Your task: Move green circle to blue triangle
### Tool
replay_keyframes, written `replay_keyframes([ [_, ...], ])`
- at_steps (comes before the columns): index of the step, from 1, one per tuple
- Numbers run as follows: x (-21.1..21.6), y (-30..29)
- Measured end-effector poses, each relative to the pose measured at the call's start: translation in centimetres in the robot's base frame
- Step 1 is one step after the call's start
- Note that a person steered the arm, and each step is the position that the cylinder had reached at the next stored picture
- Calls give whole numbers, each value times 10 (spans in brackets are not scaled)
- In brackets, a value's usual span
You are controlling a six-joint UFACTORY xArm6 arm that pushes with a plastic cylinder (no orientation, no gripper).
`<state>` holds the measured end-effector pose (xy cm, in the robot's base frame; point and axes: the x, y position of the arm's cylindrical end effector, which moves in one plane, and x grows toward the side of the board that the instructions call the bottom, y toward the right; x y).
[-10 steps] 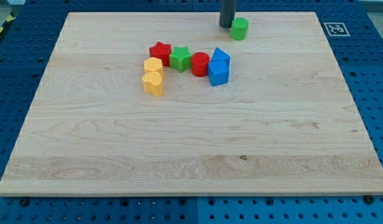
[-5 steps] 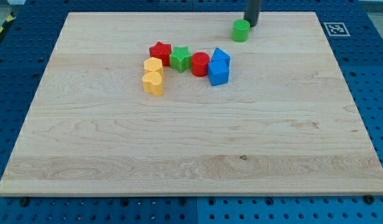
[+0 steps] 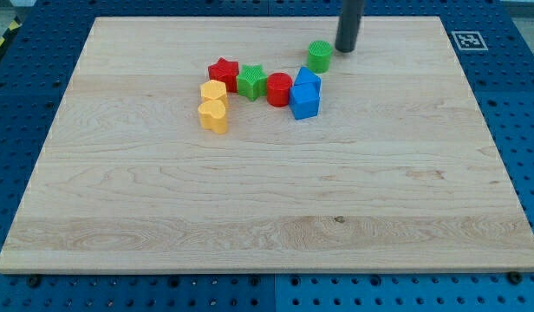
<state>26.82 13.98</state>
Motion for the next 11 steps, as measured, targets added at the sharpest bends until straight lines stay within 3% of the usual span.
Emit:
replay_keyframes([
  [1,7,15],
  [3,44,-84],
  [5,5,-86],
  [6,-25,-115],
  [8,-30,-168],
  [11,6,-126],
])
